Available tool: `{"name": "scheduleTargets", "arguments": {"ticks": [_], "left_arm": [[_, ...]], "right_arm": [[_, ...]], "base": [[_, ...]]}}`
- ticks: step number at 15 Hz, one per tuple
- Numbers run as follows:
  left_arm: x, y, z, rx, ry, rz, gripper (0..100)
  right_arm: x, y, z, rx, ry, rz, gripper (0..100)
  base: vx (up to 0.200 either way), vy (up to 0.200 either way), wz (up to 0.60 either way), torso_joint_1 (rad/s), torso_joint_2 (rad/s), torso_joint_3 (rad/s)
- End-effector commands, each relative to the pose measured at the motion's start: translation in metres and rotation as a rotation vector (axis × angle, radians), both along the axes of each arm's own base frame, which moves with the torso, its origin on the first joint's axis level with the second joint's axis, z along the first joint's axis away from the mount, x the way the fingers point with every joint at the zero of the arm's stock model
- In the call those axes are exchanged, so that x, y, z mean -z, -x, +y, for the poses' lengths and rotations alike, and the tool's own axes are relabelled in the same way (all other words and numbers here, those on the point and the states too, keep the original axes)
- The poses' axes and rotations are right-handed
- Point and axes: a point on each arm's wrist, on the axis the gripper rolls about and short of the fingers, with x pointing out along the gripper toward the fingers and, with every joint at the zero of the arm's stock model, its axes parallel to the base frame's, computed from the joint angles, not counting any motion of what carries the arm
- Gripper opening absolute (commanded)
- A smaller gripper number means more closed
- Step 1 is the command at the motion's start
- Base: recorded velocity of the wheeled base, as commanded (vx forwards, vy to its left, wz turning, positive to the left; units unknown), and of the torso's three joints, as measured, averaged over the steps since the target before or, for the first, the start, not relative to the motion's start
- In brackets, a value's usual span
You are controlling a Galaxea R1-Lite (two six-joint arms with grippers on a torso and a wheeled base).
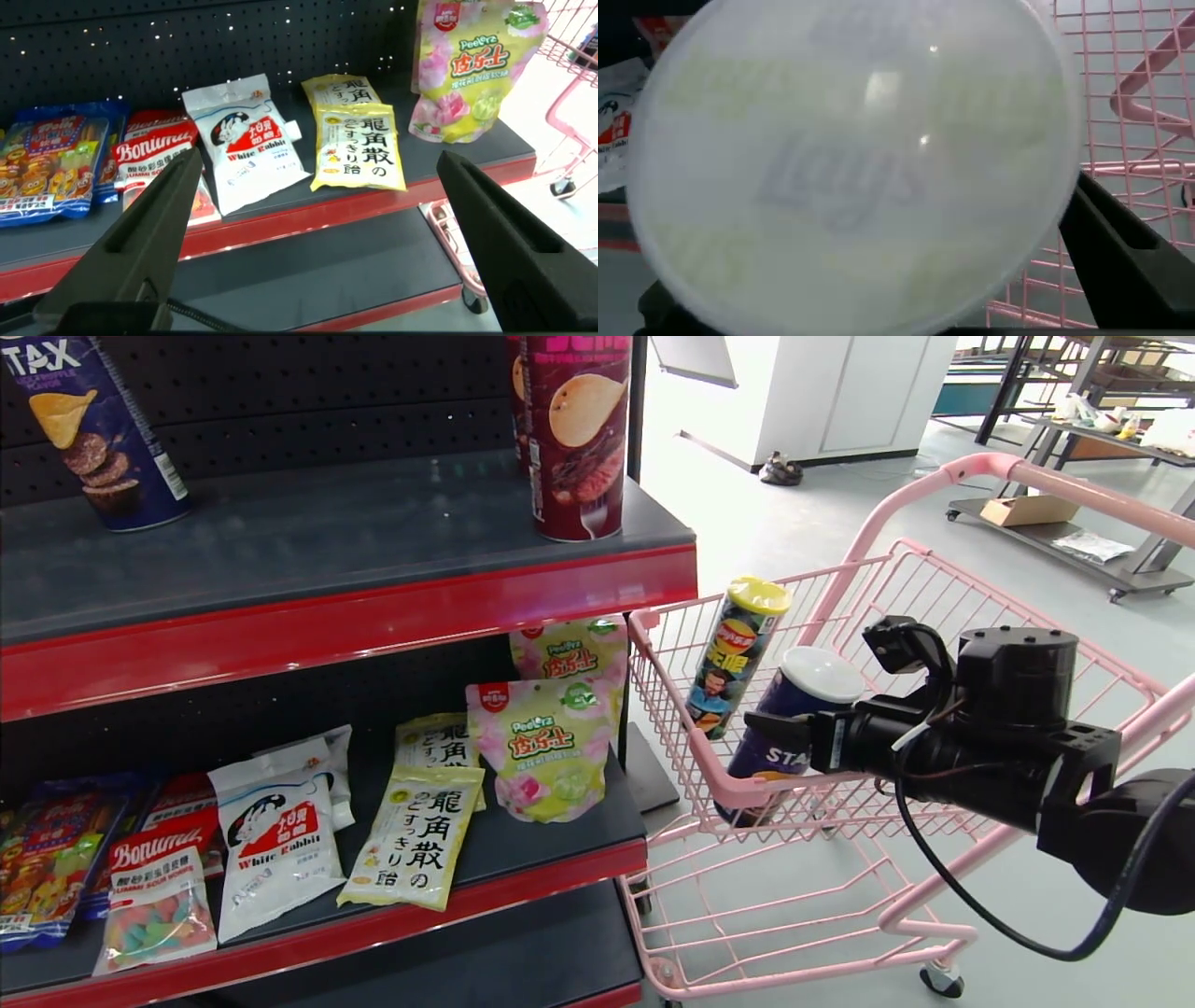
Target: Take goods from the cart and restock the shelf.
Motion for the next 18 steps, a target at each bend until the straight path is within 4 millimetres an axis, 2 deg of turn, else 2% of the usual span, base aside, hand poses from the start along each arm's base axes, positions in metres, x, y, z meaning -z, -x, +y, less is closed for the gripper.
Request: {"name": "scheduleTargets", "arguments": {"ticks": [1, 5, 7, 12, 14, 15, 16, 18], "left_arm": [[0.000, 0.000, 0.000, -0.001, 0.000, 0.001, 100], [0.000, 0.000, 0.000, -0.001, 0.000, 0.001, 100], [0.000, 0.000, 0.000, -0.001, 0.000, 0.001, 100], [0.000, 0.000, 0.000, -0.001, 0.000, 0.001, 100], [0.000, 0.000, 0.000, -0.001, 0.000, 0.001, 100], [0.000, 0.000, 0.000, 0.000, 0.000, 0.001, 100], [0.000, 0.000, 0.000, -0.001, 0.000, 0.001, 100], [0.000, 0.000, 0.000, -0.001, 0.000, 0.001, 100]], "right_arm": [[0.003, -0.003, 0.002, 0.013, 0.009, 0.006, 0], [0.004, -0.002, 0.002, 0.009, 0.011, 0.008, 0], [-0.006, 0.001, 0.001, 0.009, 0.018, -0.033, 0], [-0.099, -0.003, -0.009, 0.033, 0.017, -0.315, 0], [-0.144, 0.018, -0.016, 0.027, 0.041, -0.372, 0], [-0.157, 0.035, -0.021, 0.021, 0.056, -0.381, 0], [-0.166, 0.057, -0.027, 0.015, 0.079, -0.384, 0], [-0.174, 0.087, -0.038, 0.028, 0.095, -0.392, 0]], "base": [[0.000, 0.000, 0.00, 0.000, 0.00, 0.000], [0.000, 0.000, 0.00, 0.000, 0.00, 0.000], [0.000, 0.000, 0.00, 0.000, 0.00, 0.000], [0.000, 0.000, 0.00, 0.000, 0.00, 0.000], [0.000, 0.000, 0.00, 0.000, 0.00, 0.000], [0.000, 0.000, 0.00, 0.000, 0.00, 0.000], [0.000, 0.000, 0.00, 0.000, 0.00, 0.000], [0.000, 0.000, 0.00, 0.000, 0.00, 0.000]]}}
